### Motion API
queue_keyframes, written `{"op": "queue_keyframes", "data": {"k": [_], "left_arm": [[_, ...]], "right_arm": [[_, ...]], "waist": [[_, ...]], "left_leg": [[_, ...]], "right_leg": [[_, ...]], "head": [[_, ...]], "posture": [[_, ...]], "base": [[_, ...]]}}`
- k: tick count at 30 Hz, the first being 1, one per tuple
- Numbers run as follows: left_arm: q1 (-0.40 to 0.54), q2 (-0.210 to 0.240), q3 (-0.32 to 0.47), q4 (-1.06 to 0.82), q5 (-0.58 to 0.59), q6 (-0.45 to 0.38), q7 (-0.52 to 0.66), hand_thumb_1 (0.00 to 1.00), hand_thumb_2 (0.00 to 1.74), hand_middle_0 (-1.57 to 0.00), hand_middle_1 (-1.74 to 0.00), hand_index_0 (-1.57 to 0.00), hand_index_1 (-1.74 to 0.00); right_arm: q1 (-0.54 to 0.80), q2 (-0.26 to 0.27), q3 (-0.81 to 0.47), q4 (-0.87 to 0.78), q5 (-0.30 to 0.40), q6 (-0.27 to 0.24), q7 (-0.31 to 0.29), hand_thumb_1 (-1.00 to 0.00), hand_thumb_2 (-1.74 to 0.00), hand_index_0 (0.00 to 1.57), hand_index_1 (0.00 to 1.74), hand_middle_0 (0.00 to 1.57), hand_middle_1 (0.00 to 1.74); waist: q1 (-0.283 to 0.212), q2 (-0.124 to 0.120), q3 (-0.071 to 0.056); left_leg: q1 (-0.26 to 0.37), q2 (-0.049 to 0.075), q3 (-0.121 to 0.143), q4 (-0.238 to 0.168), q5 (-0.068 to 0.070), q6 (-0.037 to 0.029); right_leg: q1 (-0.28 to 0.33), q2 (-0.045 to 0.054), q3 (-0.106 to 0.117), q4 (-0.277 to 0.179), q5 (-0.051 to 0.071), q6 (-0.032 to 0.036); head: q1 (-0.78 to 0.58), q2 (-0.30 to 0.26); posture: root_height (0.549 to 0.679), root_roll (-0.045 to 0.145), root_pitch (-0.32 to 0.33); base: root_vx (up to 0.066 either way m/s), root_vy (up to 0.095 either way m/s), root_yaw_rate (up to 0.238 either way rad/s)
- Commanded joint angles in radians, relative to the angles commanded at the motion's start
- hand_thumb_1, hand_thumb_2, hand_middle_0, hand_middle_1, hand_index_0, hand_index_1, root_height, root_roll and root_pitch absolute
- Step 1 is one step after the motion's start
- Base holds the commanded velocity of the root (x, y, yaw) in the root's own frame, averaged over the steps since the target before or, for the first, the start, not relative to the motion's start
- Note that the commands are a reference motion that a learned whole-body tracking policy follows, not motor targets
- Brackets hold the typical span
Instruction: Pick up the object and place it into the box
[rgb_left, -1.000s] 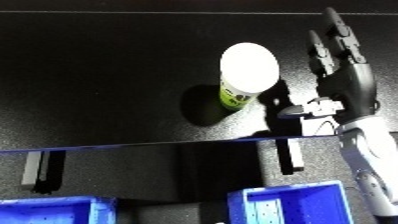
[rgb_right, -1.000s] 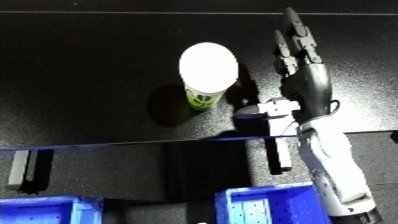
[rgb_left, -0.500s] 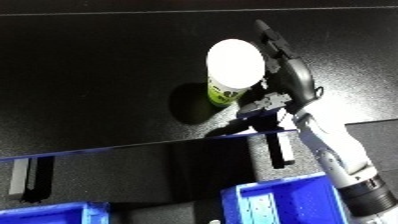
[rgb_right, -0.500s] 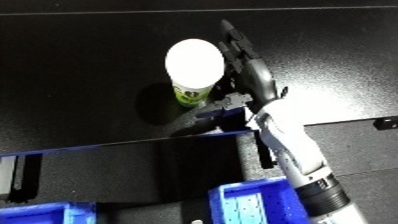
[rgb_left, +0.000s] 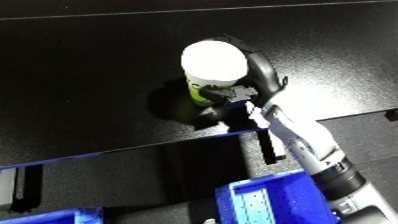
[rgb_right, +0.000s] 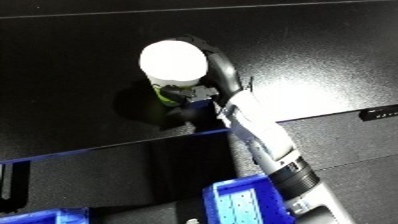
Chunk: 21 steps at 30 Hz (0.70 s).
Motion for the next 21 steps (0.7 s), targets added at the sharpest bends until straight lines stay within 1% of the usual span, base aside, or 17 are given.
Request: {"op": "queue_keyframes", "data": {"k": [1,4,9,12,15,19,21], "left_arm": [[0.001,0.0,0.001,0.0,0.001,0.0,0.0,0.0,0.0,0.0,0.0,0.0,0.0],[0.004,0.001,0.007,-0.001,0.006,-0.001,-0.002,0.0,0.0,0.0,0.0,0.0,0.0],[0.015,0.0,0.019,-0.002,0.004,-0.01,-0.001,0.0,0.0,0.0,0.0,0.0,0.0],[0.021,-0.002,0.03,-0.002,-0.002,-0.016,-0.001,0.0,0.0,0.0,0.0,0.0,0.0],[0.03,-0.003,0.041,-0.001,-0.011,-0.028,-0.003,0.0,0.0,0.0,0.0,0.0,0.0],[0.042,-0.01,0.051,0.002,-0.027,-0.047,-0.006,0.0,0.0,0.0,0.0,0.0,0.0],[0.049,-0.015,0.058,0.007,-0.036,-0.058,-0.008,0.0,0.0,0.0,0.0,0.0,0.0]], "right_arm": [[0.001,-0.002,0.001,-0.005,0.001,0.002,0.003,-0.9,-1.57,1.41,1.57,1.41,1.57],[0.009,-0.013,-0.003,-0.029,0.005,-0.003,0.008,-0.9,-1.57,1.41,1.57,1.41,1.57],[0.053,-0.038,-0.045,-0.129,-0.009,-0.039,0.001,-0.9,-1.57,1.41,1.57,1.41,1.57],[0.106,-0.054,-0.091,-0.218,-0.026,-0.057,-0.001,-0.9,-1.57,1.41,1.57,1.41,1.57],[0.174,-0.076,-0.145,-0.309,-0.022,-0.072,0.003,-0.9,-1.57,1.41,1.57,1.41,1.57],[0.255,-0.106,-0.209,-0.404,-0.019,-0.1,0.021,-0.9,-1.57,1.41,1.57,1.41,1.57],[0.293,-0.118,-0.241,-0.442,-0.018,-0.126,0.027,-0.9,-1.57,1.41,1.57,1.41,1.57]], "waist": [[-0.001,0.0,0.0],[-0.006,0.0,0.001],[-0.025,-0.003,0.004],[-0.044,-0.008,0.007],[-0.067,-0.013,0.008],[-0.094,-0.016,0.012],[-0.107,-0.017,0.014]], "left_leg": [[0.0,0.0,0.001,-0.001,0.0,-0.0001],[0.0,0.001,0.002,-0.004,0.001,-0.0006],[-0.003,0.004,0.005,-0.005,-0.003,-0.0008],[-0.006,0.008,0.009,0.0,-0.009,0.0016],[-0.006,0.013,0.016,0.002,-0.013,0.0048],[-0.002,0.019,0.026,0.0,-0.014,0.0082],[0.002,0.021,0.032,-0.002,-0.013,0.0088]], "right_leg": [[-0.001,0.0007,0.001,0.0,0.0,-0.0001],[-0.004,0.0034,0.004,-0.001,0.0,0.0003],[-0.012,0.011,0.011,0.0,0.0,0.0034],[-0.019,0.017,0.017,0.001,0.001,0.0062],[-0.024,0.0238,0.024,-0.001,0.003,0.0083],[-0.027,0.0329,0.033,-0.006,0.006,0.0078],[-0.027,0.0378,0.037,-0.009,0.007,0.0068]], "head": [[0.003,0.003],[0.018,0.016],[0.027,0.029],[0.007,0.033],[-0.007,0.038],[-0.041,0.053],[-0.048,0.063]], "posture": [[0.615,0.075,-0.055],[0.616,0.075,-0.051],[0.616,0.075,-0.044],[0.615,0.075,-0.039],[0.616,0.075,-0.035],[0.617,0.077,-0.031],[0.617,0.077,-0.03]], "base": [[0.002,-0.005,-0.015],[-0.002,-0.006,-0.03],[-0.011,0.001,-0.084],[-0.017,0.02,-0.151],[-0.01,0.034,-0.168],[-0.011,0.041,-0.14],[-0.012,0.048,-0.127]]}}
